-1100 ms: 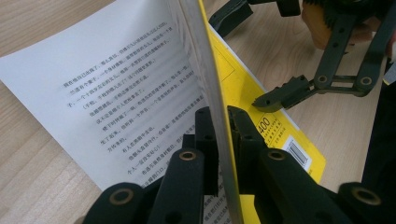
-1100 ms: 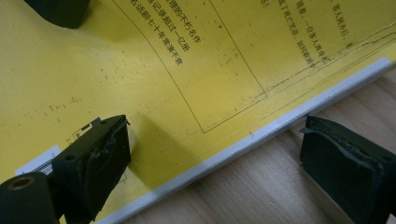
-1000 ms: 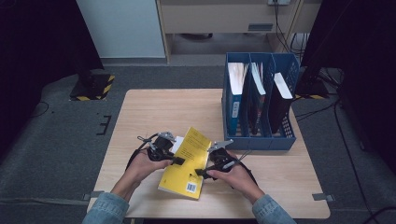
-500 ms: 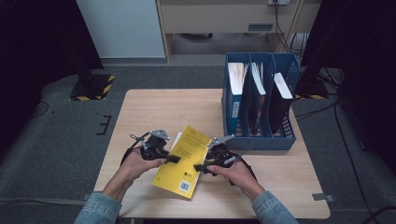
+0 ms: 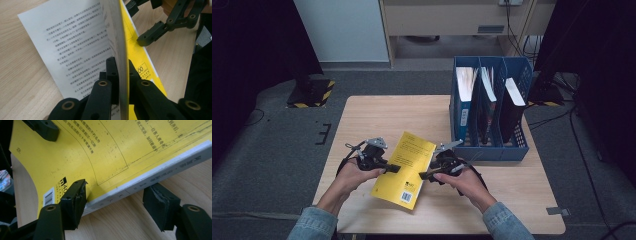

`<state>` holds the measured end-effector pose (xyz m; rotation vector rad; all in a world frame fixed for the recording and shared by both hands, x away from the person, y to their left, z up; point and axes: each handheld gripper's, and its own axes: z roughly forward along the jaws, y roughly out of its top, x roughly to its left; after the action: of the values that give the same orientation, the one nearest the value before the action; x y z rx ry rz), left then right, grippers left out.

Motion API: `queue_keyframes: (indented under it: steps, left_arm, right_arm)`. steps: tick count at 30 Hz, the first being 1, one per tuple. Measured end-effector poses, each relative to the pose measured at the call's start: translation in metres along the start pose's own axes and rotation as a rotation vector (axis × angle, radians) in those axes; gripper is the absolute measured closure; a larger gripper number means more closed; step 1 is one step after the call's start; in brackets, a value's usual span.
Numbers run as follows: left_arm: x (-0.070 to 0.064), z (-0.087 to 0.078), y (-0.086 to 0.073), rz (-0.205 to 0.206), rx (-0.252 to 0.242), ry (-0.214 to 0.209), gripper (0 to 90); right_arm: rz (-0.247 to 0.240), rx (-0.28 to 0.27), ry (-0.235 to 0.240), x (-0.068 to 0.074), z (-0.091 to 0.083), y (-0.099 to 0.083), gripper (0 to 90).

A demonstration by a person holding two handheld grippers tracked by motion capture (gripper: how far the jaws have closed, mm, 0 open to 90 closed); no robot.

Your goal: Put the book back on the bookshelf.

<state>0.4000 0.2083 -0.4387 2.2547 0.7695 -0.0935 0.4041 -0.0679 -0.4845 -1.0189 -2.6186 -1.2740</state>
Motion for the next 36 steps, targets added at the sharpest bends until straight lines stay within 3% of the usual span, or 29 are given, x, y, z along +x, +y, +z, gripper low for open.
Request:
queue_keyframes:
  steps: [9,18,22,29,36]
  left_arm:
    - [0.002,-0.006,-0.002,0.009,-0.013,-0.003,85.9]
    - [0.0,-0.009,0.001,0.018,-0.027,0.005,85.8]
    - [-0.001,-0.011,0.002,0.014,-0.032,0.0,85.6]
    - [-0.002,-0.009,0.005,0.019,-0.026,0.021,85.3]
    - [-0.003,-0.008,0.006,0.024,-0.03,0.033,84.9]
  right_arm:
    - [-0.026,-0.016,0.022,0.008,-0.01,0.014,39.3]
    - [-0.059,0.017,0.023,0.013,-0.012,0.027,40.4]
    - [-0.075,0.028,0.044,0.016,-0.011,0.031,40.5]
    - [-0.077,0.049,0.011,0.016,-0.008,0.037,43.2]
    - [-0.118,0.084,-0.03,0.02,-0.011,0.048,45.1]
